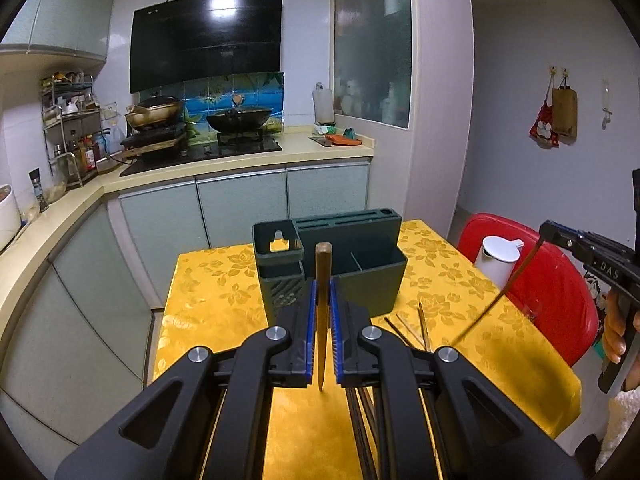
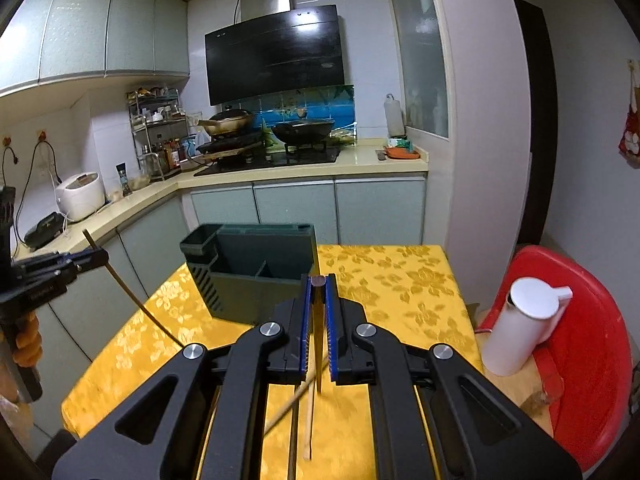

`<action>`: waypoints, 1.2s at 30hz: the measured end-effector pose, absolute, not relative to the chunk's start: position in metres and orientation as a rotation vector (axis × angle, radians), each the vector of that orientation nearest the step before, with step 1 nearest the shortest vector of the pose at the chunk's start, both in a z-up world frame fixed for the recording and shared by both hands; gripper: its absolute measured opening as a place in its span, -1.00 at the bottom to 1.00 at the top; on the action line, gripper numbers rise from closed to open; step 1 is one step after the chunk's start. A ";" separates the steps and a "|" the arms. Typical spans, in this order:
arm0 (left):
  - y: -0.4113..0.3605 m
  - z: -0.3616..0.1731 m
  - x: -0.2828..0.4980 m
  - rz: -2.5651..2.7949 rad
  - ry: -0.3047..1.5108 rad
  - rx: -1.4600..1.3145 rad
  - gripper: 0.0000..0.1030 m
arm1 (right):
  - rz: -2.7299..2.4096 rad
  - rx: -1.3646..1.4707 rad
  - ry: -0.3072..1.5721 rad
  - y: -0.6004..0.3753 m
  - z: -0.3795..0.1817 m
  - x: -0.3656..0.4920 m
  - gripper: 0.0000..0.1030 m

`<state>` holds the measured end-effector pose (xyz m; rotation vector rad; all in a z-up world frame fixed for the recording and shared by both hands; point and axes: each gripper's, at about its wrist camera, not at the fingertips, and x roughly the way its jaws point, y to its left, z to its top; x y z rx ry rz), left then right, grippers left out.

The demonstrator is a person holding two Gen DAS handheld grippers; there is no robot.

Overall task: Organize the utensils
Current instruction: 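Lift both held chopsticks and carry them above the dark green holder, then lower the chopsticks into the holder and open both grippers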

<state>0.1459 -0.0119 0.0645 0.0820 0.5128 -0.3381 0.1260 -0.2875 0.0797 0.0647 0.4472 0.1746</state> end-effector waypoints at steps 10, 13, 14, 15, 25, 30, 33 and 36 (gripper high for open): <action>-0.027 0.124 0.178 -0.381 0.476 0.068 -0.88 | 0.216 0.069 0.381 -0.272 0.151 0.168 -0.85; -0.033 0.143 0.190 -0.370 0.448 0.053 -0.88 | 0.212 0.063 0.353 -0.263 0.167 0.183 -0.85; -0.035 0.148 0.194 -0.358 0.435 0.053 -0.88 | 0.210 0.060 0.346 -0.261 0.170 0.188 -0.85; -0.037 0.153 0.200 -0.346 0.422 0.051 -0.88 | 0.207 0.058 0.339 -0.258 0.173 0.193 -0.85; -0.060 0.135 0.258 -0.267 0.415 0.044 -0.88 | 0.155 0.034 0.331 -0.237 0.166 0.252 -0.85; -0.061 0.107 0.271 -0.278 0.480 0.035 -0.88 | 0.147 0.030 0.416 -0.232 0.140 0.272 -0.85; -0.062 0.088 0.272 -0.276 0.514 0.052 -0.88 | 0.150 0.020 0.466 -0.228 0.121 0.278 -0.85; -0.059 0.078 0.273 -0.265 0.520 0.045 -0.87 | 0.162 0.028 0.516 -0.225 0.103 0.285 -0.85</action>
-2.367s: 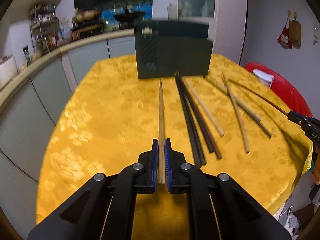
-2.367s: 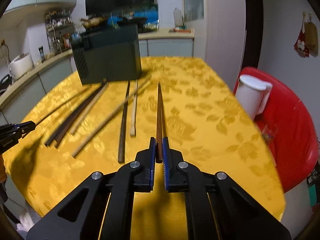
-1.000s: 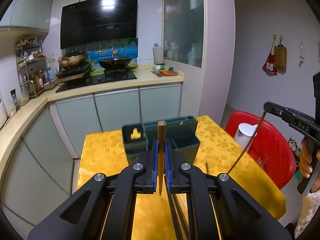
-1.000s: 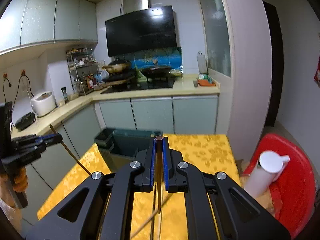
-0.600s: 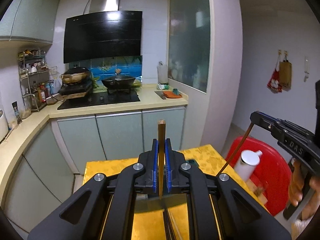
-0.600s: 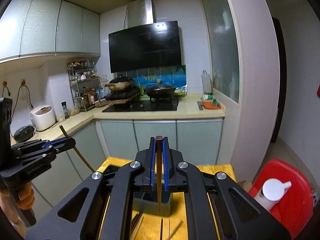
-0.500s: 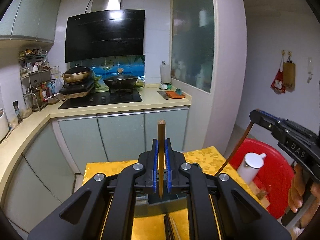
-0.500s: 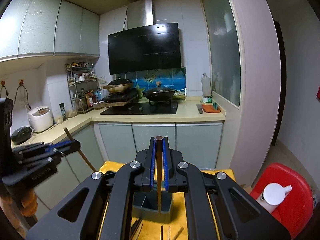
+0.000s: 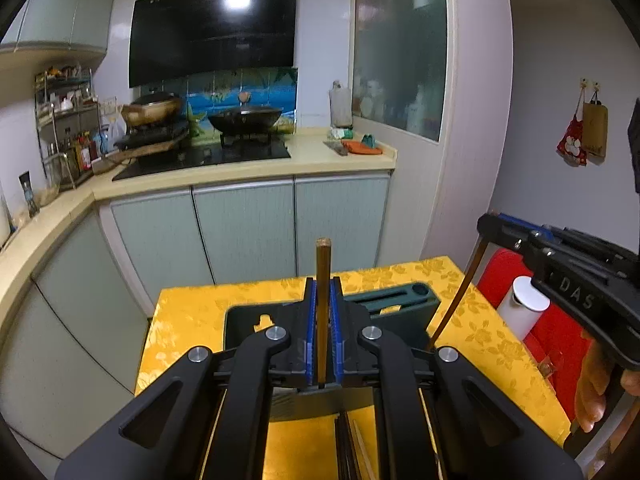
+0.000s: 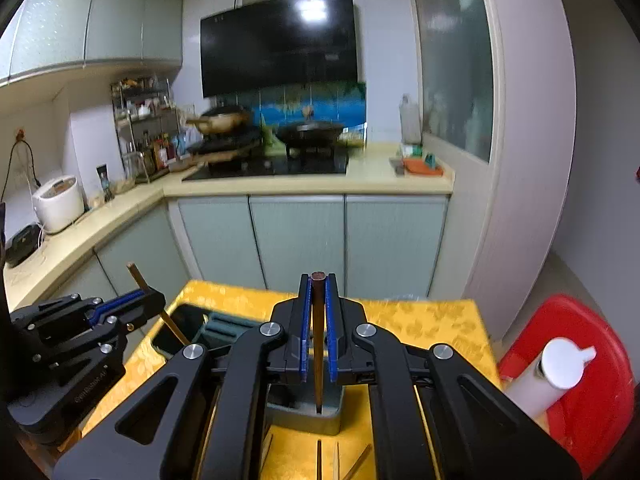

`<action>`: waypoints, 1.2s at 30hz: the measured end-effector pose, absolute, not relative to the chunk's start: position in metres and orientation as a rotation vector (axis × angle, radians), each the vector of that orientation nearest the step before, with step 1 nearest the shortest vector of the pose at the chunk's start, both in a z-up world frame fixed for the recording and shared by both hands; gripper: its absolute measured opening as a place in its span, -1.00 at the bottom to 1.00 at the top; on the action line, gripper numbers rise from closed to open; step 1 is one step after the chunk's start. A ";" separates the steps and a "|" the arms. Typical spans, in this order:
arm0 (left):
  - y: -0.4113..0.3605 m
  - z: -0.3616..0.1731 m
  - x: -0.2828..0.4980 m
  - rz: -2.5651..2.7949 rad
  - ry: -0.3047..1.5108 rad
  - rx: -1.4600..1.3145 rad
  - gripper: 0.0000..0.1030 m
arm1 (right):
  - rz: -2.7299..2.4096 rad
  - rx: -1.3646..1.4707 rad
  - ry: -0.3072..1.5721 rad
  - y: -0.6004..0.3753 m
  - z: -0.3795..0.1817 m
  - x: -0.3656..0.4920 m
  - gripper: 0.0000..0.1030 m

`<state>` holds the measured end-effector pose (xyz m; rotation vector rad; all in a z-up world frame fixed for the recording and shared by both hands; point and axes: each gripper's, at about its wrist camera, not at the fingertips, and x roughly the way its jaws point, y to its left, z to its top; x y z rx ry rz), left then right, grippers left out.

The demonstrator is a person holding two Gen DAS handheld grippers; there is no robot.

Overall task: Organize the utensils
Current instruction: 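Lower the chopsticks into the holder and open both grippers, then move both open grippers back down to the remaining chopsticks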

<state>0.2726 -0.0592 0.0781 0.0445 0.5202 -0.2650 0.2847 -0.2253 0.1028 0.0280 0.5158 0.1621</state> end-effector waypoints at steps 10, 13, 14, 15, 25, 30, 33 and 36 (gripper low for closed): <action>-0.053 0.086 0.265 -0.231 0.488 0.047 0.04 | 0.151 0.050 0.530 -0.223 0.093 0.287 -0.03; -0.049 0.090 0.261 -0.222 0.482 0.054 0.21 | 0.134 0.044 0.502 -0.225 0.098 0.283 0.00; -0.048 0.092 0.258 -0.222 0.477 0.057 0.26 | 0.131 0.045 0.496 -0.226 0.100 0.282 0.00; -0.047 0.093 0.256 -0.223 0.473 0.060 0.30 | 0.126 0.048 0.490 -0.228 0.101 0.280 0.01; -0.034 0.087 0.220 -0.222 0.445 0.059 0.63 | 0.080 0.011 0.414 -0.246 0.113 0.243 0.10; -0.022 0.069 0.203 -0.208 0.457 0.055 0.65 | 0.084 0.011 0.408 -0.257 0.105 0.217 0.10; -0.017 0.054 0.190 -0.188 0.468 0.074 0.65 | 0.083 -0.005 0.405 -0.259 0.092 0.197 0.10; -0.011 0.036 0.178 -0.171 0.483 0.087 0.65 | 0.085 -0.019 0.410 -0.261 0.076 0.177 0.10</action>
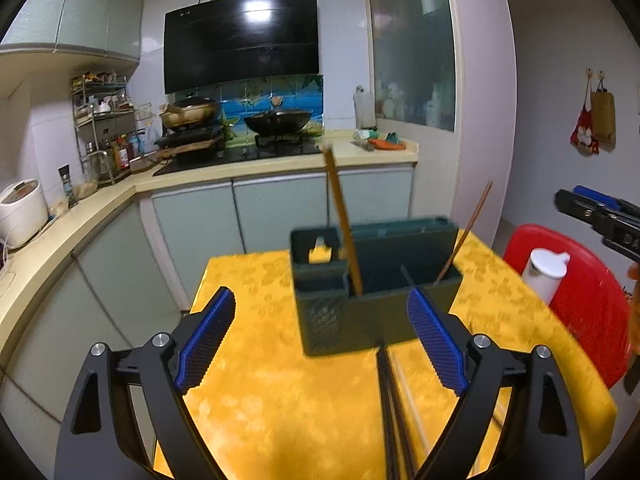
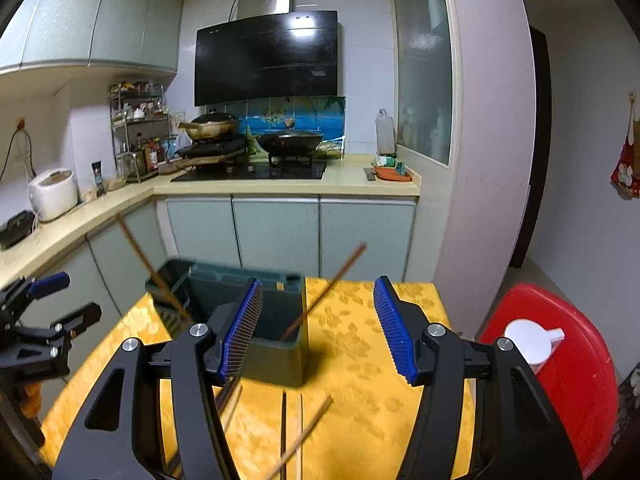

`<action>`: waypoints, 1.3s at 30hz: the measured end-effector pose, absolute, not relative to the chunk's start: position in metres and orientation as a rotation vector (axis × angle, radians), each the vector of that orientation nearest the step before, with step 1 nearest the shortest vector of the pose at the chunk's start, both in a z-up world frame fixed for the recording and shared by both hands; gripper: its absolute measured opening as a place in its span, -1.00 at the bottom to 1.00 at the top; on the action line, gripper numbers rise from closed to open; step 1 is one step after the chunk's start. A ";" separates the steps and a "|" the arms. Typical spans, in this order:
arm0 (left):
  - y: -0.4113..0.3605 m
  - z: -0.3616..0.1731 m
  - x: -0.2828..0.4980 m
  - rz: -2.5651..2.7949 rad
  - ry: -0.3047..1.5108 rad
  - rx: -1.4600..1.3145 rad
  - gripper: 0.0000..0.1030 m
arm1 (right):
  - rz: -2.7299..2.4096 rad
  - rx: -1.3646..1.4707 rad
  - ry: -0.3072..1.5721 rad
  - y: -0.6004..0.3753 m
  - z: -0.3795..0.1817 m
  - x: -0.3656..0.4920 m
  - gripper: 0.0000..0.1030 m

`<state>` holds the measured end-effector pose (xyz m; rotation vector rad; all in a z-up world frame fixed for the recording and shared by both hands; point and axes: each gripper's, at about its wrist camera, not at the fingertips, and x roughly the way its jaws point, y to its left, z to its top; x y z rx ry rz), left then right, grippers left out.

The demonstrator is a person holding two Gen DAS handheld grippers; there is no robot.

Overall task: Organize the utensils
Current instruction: 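Move both open grippers back down to the remaining chopsticks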

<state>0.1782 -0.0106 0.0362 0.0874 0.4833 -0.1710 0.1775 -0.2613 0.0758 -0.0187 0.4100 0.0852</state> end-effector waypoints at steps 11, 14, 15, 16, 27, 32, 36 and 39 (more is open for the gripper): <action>0.001 -0.034 0.123 -0.167 0.553 0.122 0.65 | 0.074 -0.116 0.460 -0.253 0.001 0.107 0.11; 0.000 -0.050 0.114 -0.170 0.575 0.146 0.65 | 0.072 -0.146 0.479 -0.249 -0.017 0.094 0.11; -0.001 -0.055 0.110 -0.172 0.581 0.153 0.65 | 0.071 -0.150 0.484 -0.249 -0.022 0.091 0.11; -0.001 -0.061 0.108 -0.172 0.590 0.160 0.65 | 0.071 -0.152 0.492 -0.249 -0.027 0.087 0.11; -0.005 -0.101 0.088 -0.202 0.653 0.163 0.65 | 0.046 -0.099 0.526 -0.254 -0.053 0.070 0.11; -0.007 -0.111 0.079 -0.210 0.668 0.200 0.65 | 0.043 -0.091 0.540 -0.255 -0.059 0.069 0.11; -0.007 -0.122 0.075 -0.208 0.698 0.217 0.65 | 0.051 -0.082 0.556 -0.255 -0.065 0.069 0.11; -0.011 -0.129 0.073 -0.219 0.715 0.241 0.65 | 0.053 -0.081 0.568 -0.255 -0.069 0.070 0.11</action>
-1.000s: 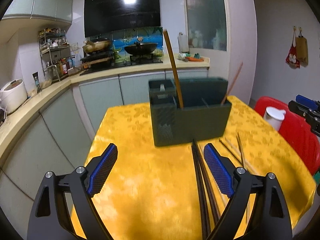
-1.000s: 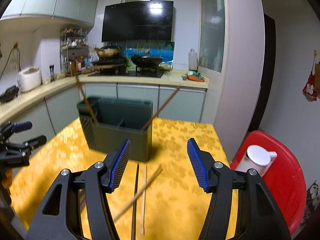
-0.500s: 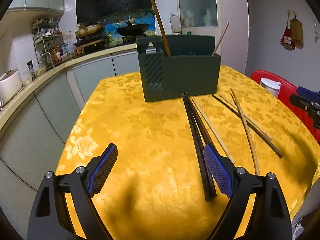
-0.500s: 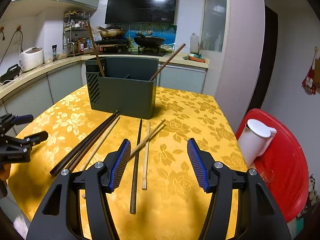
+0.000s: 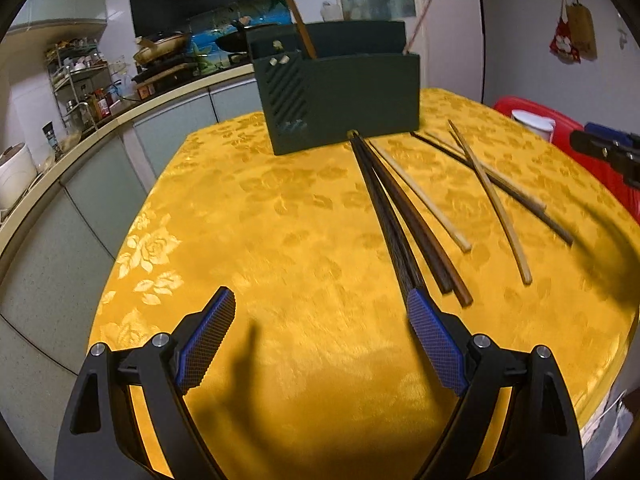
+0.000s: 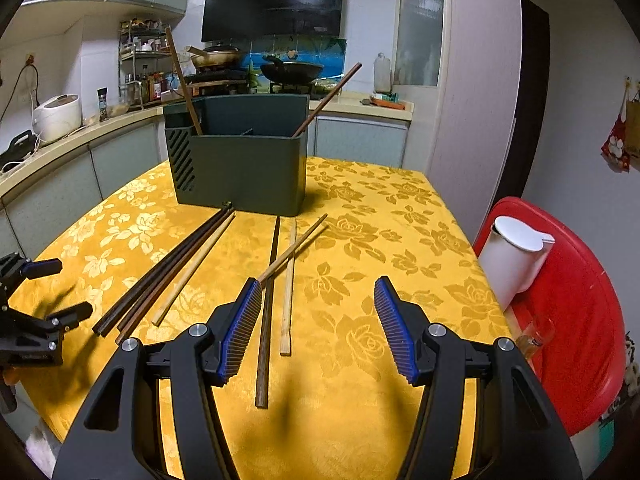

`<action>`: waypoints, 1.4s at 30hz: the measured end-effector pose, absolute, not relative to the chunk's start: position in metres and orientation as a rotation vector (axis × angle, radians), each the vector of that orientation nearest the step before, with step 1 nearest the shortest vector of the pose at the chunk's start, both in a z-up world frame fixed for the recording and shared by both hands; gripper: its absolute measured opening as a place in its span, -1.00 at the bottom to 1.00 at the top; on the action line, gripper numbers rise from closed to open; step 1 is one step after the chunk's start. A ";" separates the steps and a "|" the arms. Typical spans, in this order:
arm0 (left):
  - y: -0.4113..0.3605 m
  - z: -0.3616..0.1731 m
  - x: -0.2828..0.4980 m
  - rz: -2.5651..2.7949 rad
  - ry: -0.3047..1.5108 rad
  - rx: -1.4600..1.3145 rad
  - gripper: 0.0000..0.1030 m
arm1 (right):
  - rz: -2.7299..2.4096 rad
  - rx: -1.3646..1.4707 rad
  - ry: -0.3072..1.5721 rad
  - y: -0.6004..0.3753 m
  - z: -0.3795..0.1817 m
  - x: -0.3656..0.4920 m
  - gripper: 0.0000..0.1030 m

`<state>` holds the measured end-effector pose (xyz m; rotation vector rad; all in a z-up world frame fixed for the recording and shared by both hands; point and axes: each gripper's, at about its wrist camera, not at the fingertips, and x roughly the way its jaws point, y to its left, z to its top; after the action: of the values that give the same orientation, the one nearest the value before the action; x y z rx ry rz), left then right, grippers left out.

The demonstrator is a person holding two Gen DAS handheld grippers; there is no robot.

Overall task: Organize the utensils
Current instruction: 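Move both open grippers back down to the remaining chopsticks, then close the left gripper on a dark chopstick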

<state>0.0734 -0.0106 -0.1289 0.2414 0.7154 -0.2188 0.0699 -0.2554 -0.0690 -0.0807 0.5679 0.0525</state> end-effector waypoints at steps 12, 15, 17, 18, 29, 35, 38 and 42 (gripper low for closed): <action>-0.024 -0.136 0.064 -0.265 0.719 0.291 0.65 | 0.042 -0.058 0.568 -0.262 -0.069 0.070 0.11; -0.022 -0.135 0.065 -0.256 0.723 0.289 0.65 | 0.041 -0.055 0.568 -0.263 -0.069 0.071 0.11; -0.019 -0.135 0.067 -0.248 0.733 0.280 0.65 | 0.040 -0.052 0.568 -0.263 -0.069 0.071 0.11; -0.018 -0.135 0.068 -0.245 0.736 0.275 0.65 | 0.039 -0.051 0.568 -0.264 -0.069 0.071 0.11; -0.006 -0.137 0.078 -0.194 0.773 0.242 0.64 | 0.032 -0.047 0.593 -0.268 -0.076 0.074 0.11; -0.009 -0.137 0.078 -0.247 0.788 0.209 0.36 | 0.036 -0.025 0.626 -0.272 -0.082 0.078 0.11; -0.010 -0.137 0.079 -0.241 0.778 0.209 0.09 | 0.035 -0.028 0.633 -0.272 -0.086 0.079 0.11; -0.005 -0.137 0.081 -0.233 0.787 0.173 -0.16 | 0.039 -0.023 0.645 -0.274 -0.090 0.080 0.11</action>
<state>0.0810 -0.0046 -0.1365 0.1732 0.7868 -0.2329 0.0804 -0.2735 -0.0895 -0.0233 0.6452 0.0391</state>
